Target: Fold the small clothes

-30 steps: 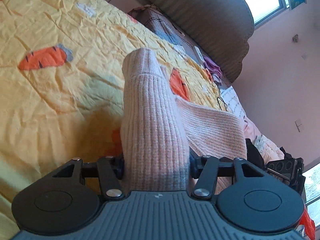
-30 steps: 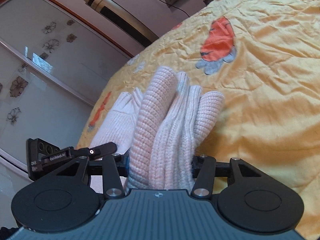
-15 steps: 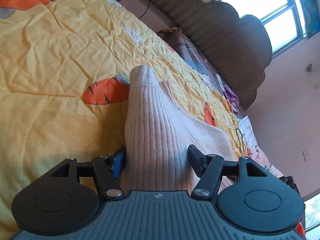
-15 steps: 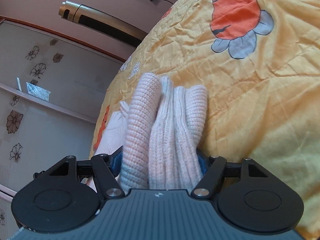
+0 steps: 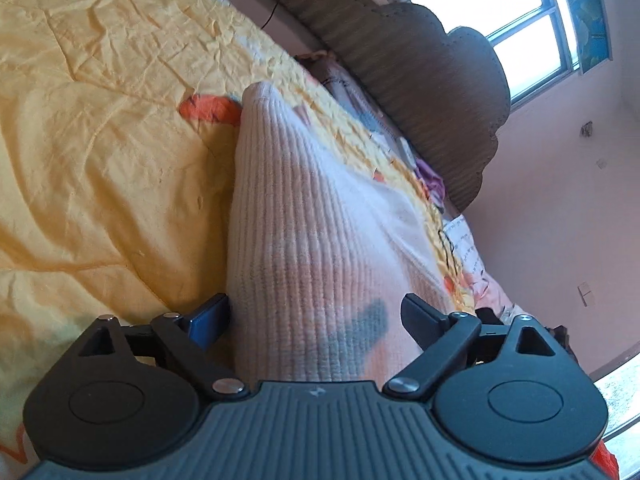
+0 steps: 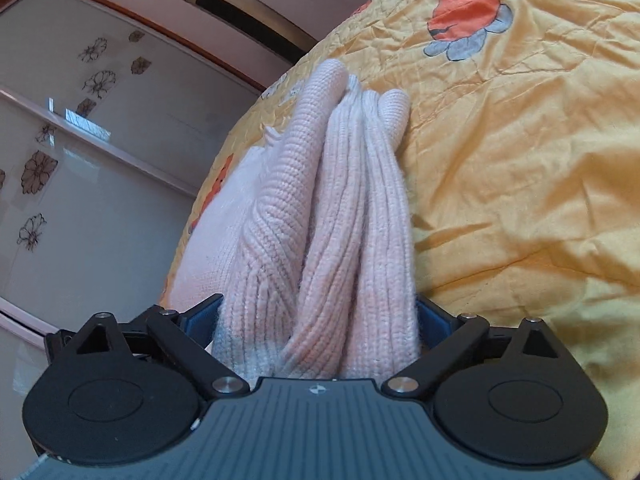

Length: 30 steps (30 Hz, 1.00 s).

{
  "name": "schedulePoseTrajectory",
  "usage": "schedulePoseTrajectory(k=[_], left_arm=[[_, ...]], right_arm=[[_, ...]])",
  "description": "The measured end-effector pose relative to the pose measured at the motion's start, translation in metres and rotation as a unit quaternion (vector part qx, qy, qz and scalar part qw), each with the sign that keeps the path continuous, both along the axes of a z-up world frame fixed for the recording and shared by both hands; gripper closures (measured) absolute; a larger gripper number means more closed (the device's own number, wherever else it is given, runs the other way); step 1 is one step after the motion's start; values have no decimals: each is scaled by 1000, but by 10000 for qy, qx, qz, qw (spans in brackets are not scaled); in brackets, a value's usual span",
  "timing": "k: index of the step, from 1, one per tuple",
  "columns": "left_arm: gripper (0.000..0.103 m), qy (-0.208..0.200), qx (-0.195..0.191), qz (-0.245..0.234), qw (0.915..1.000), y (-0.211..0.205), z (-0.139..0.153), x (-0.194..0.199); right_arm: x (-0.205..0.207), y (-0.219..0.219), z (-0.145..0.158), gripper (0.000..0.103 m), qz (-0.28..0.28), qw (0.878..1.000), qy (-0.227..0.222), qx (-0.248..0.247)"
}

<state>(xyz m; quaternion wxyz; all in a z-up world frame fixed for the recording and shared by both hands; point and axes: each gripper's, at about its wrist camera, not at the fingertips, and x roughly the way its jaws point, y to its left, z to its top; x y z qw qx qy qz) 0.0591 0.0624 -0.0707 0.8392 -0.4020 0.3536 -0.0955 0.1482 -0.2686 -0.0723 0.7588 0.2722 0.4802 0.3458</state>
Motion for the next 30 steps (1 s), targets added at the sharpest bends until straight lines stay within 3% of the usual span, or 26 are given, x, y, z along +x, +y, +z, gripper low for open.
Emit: schedulePoseTrajectory(k=[1, 3, 4, 5, 7, 8, 10, 12, 14, 16, 19, 21, 25, 30], left_arm=[[17, 189, -58, -139, 9997, -3, -6, 8], [23, 134, 340, -190, 9992, -14, -2, 13], [34, 236, 538, -164, 9981, -18, 2, 17], [44, 326, 564, -146, 9978, -17, 5, 20], [56, 345, 588, -187, 9975, -13, 18, 20], [59, 273, 702, -213, 9969, -13, 27, 16], [59, 113, 960, -247, 9950, -13, 40, 8], [58, 254, 1156, -297, 9925, -14, 31, 9], [41, 352, 1255, -228, 9912, -13, 13, 8], [38, 273, 1018, -145, 9943, -9, 10, -5], [21, 93, 1237, -63, 9923, -11, 20, -32], [19, 169, 1499, 10, 9886, -14, 23, -43], [19, 295, 815, 135, 9961, -5, 16, -37], [24, 354, 333, 293, 9984, -6, 3, -13]], right_arm=[[0, 3, 1, 9, 59, 10000, 13, -19], [-1, 12, 4, 12, 228, 9993, -129, -272], [-2, 16, 7, 13, 346, 9983, -214, -427], [-4, 20, 10, 17, 385, 9972, -269, -579], [-6, 25, 14, 37, 415, 9956, -227, -808], [-8, 26, 16, 44, 450, 9958, -201, -775], [-18, 29, 26, 49, 507, 9950, -367, -784], [-25, 28, 29, 50, 531, 9954, -446, -659], [-22, 28, 14, 50, 564, 9951, -388, -717], [-19, 21, 4, 51, 447, 9979, -267, -374], [-23, 13, 7, 36, 285, 9994, -67, -179], [-30, 1, 12, 34, 195, 9998, -49, 7], [-37, -23, 7, 30, -90, 9976, 232, 639], [-25, -1, 5, 28, -62, 9990, 311, 314]])
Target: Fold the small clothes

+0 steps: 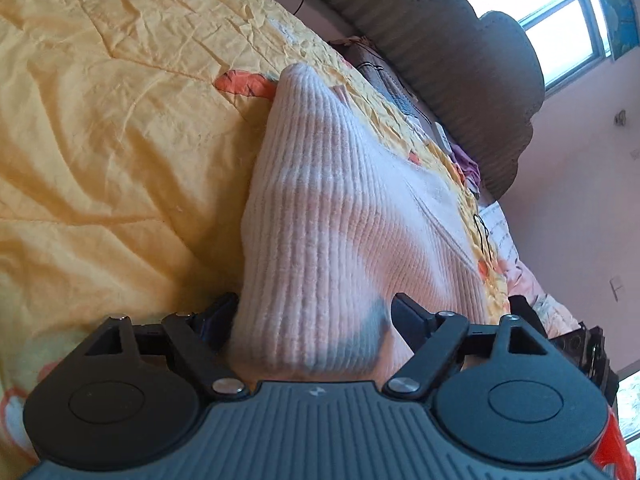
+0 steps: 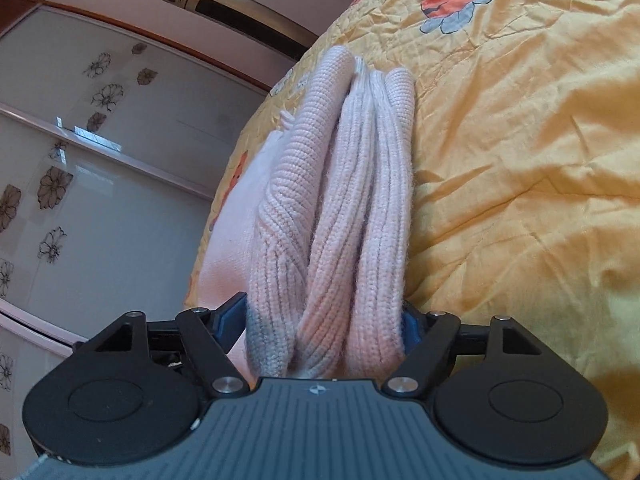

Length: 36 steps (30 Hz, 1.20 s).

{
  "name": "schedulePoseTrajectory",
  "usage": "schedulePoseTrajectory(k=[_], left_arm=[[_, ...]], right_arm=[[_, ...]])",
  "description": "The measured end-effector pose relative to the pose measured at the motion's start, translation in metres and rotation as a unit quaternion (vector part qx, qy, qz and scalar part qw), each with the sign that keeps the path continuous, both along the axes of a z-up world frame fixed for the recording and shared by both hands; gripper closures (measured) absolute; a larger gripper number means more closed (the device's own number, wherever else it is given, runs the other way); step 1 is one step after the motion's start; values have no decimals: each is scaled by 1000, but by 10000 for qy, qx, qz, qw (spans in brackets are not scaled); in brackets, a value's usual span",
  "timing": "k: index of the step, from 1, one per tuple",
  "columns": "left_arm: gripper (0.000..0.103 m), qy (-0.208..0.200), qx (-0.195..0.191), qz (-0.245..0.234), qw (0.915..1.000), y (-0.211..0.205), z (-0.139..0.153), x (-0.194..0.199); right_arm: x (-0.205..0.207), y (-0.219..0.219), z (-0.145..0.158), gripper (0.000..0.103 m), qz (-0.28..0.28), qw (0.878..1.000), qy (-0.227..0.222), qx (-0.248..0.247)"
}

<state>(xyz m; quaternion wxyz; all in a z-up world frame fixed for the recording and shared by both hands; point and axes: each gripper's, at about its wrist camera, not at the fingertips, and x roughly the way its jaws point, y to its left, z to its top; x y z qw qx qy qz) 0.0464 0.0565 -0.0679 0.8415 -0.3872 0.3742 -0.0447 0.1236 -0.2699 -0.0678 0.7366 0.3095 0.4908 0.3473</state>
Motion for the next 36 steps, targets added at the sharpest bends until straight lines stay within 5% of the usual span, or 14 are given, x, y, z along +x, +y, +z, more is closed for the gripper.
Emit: schedulePoseTrajectory(k=[1, 4, 6, 10, 13, 15, 18, 20, 24, 28, 29, 31, 33, 36], left_arm=[[55, 73, 9, 4, 10000, -1, 0, 4], [69, 117, 101, -51, 9999, -7, 9, 8], [72, -14, 323, -135, 9994, -14, 25, 2], [71, -70, 437, -376, 9983, -21, 29, -11], [55, 130, 460, -280, 9985, -18, 7, -11], [44, 90, 409, -227, 9989, -14, 13, -17], [30, -251, 1094, -126, 9936, -7, 47, -41], [22, -655, 1772, -15, 9820, -9, 74, -51], [17, -1343, 3099, -181, 9411, -48, 97, -29], [17, -934, 3289, -676, 9373, -83, 68, 19], [17, -873, 3496, -717, 9301, -92, 62, 26], [2, -943, 3902, -861, 9118, -106, 50, 31], [0, -834, 3761, -815, 9192, -103, 45, 33], [0, -856, 3705, -848, 9210, -103, 44, 33]], right_arm=[[0, 7, 1, 28, 88, 9998, -67, -174], [-3, 25, 4, 41, 323, 9969, -326, -640], [-2, 25, 9, 51, 334, 9960, -329, -756], [-11, 20, 32, 54, 427, 9940, -681, -740], [-12, 11, 25, 55, 513, 9936, -612, -801], [-9, 7, 8, 46, 439, 9956, -400, -726], [-8, -5, 15, 42, 218, 9984, -303, -431], [-4, -21, 36, 40, -39, 9979, -582, -291], [27, -25, 72, 41, -418, 9897, -1283, -474], [85, 15, 63, 40, -288, 9921, -1049, -624], [96, 24, 57, 40, -352, 9914, -949, -825], [115, 49, 44, 46, -268, 9896, -842, -1138], [121, 61, 33, 75, -118, 9873, -738, -1399], [117, 59, 34, 86, -48, 9843, -925, -1502]])
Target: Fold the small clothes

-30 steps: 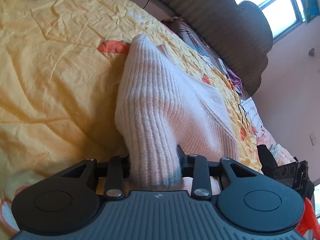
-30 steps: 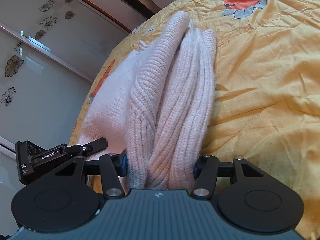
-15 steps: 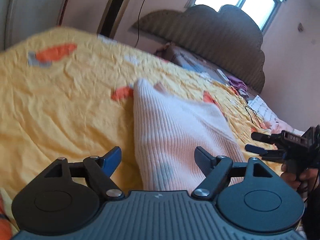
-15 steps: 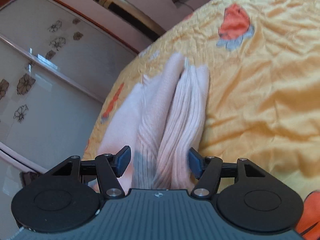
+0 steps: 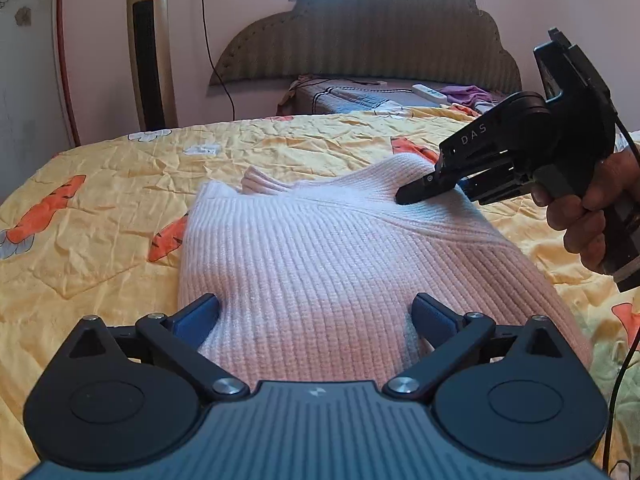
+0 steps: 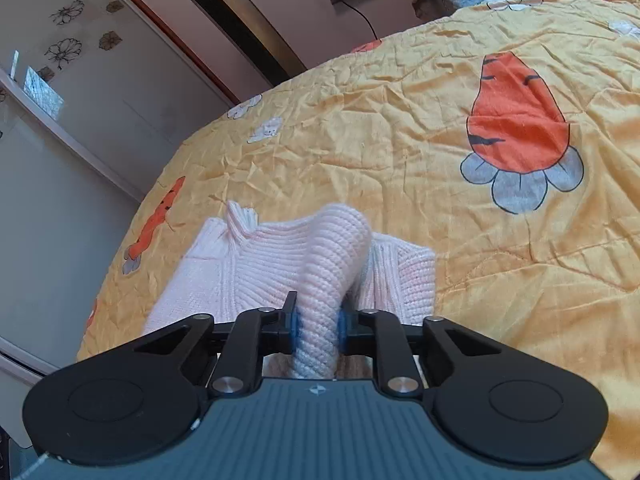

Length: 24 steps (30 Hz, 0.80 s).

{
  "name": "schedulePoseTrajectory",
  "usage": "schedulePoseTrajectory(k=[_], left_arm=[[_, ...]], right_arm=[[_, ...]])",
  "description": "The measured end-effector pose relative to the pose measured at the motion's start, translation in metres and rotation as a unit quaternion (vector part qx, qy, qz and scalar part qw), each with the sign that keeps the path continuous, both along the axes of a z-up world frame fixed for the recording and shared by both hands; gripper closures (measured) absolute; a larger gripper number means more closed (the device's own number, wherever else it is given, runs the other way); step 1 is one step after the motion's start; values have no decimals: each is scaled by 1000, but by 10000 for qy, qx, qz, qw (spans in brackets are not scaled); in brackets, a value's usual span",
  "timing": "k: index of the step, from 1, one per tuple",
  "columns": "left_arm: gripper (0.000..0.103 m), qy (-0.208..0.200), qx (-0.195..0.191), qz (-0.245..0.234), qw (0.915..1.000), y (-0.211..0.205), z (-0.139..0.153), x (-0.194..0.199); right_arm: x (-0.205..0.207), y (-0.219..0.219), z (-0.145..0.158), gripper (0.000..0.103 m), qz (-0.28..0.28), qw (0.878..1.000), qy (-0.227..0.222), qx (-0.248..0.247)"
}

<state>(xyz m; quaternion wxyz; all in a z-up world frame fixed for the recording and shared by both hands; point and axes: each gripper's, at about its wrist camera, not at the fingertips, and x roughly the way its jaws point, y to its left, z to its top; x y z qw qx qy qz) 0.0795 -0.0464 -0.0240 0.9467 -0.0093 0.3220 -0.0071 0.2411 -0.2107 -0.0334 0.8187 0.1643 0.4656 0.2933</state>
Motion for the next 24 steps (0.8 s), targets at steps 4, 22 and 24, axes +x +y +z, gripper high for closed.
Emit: schedulePoseTrajectory(k=[4, 22, 24], left_arm=[[0, 28, -31, 68, 10000, -1, -2, 5], [0, -243, 197, -125, 9994, -21, -8, -25], [0, -304, 276, -212, 9989, -19, -10, -28]], right_arm=[[6, -11, -18, 92, -151, 9998, 121, 88], [-86, 14, 19, 49, 407, 9959, -809, -91], [-90, 19, 1, 68, 410, 9908, -1241, -360]])
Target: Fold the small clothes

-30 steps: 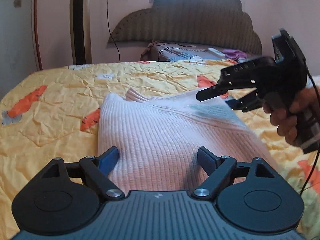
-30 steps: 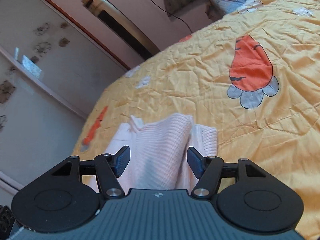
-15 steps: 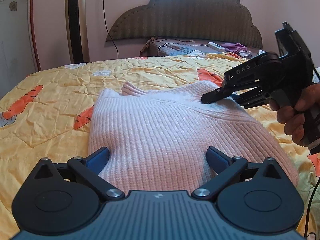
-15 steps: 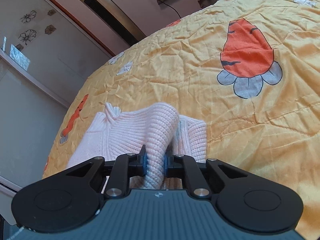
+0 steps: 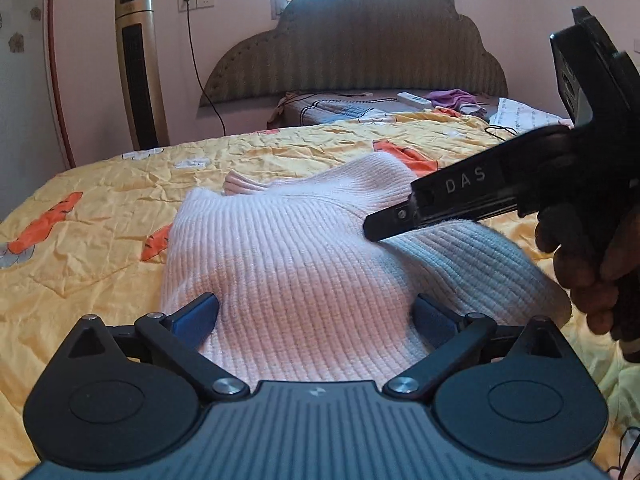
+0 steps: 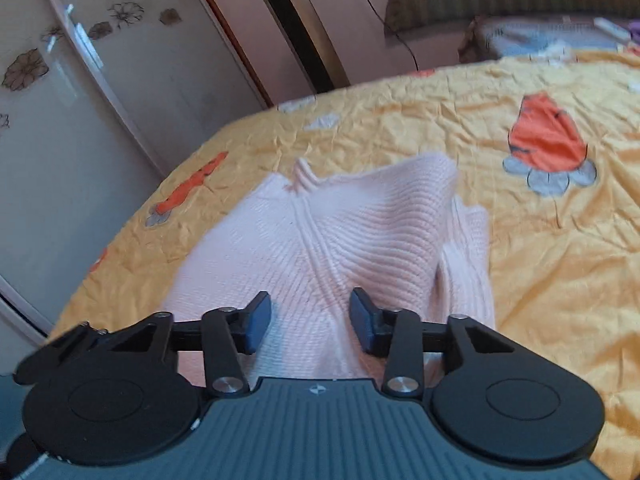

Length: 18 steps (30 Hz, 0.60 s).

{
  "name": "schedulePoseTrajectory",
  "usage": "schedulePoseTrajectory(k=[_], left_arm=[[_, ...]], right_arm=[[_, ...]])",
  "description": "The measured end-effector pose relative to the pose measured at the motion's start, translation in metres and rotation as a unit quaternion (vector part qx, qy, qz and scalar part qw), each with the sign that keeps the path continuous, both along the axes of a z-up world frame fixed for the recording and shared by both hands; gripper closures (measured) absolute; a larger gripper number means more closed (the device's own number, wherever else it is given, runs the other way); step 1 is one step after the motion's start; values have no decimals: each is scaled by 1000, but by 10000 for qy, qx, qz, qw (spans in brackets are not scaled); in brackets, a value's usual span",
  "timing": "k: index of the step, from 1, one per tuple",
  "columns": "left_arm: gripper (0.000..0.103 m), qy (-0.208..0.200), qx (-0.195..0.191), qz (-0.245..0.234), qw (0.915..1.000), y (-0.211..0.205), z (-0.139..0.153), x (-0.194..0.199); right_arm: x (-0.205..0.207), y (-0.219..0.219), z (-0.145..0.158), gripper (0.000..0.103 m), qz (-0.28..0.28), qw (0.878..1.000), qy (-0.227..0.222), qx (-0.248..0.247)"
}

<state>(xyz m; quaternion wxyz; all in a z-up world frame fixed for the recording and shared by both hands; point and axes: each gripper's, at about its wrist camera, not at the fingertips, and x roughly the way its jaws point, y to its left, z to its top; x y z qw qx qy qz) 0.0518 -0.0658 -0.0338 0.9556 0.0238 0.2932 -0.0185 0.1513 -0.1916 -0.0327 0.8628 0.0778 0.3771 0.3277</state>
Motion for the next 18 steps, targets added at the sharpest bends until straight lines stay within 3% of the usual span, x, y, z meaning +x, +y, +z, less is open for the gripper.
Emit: schedulePoseTrajectory(k=[2, 4, 5, 6, 9, 13, 14, 17, 18], left_arm=[[0, 8, -27, 32, 10000, 4, 11, -10], [0, -167, -220, 132, 9995, 14, 25, -31], [0, -302, -304, 151, 9990, 18, 30, -43], [0, -425, -310, 230, 9983, 21, 34, -56], [0, -529, -343, 372, 9973, 23, 35, -85], [0, -122, -338, 496, 9981, 18, 14, -94], [0, 10, -340, 597, 9976, 17, 10, -94], [0, 189, -549, 715, 9958, 20, 6, -102], [0, 188, -592, 743, 9953, 20, 7, -104]], right_arm=[[4, -6, 0, 80, -198, 9997, 142, 24], [3, -17, 8, 81, -373, 9980, 457, 206], [-3, -22, 15, 78, -484, 9974, 480, 246], [-14, -28, 23, 66, -567, 9971, 421, 295], [-67, -39, 46, 40, -606, 9968, -208, 481], [-105, -33, 27, 38, -157, 9979, 71, 620], [-104, -29, 13, 46, -119, 9988, 211, 437], [-93, -36, -13, 94, -443, 9963, 624, 379], [-94, -41, -10, 94, -527, 9941, 800, 509]])
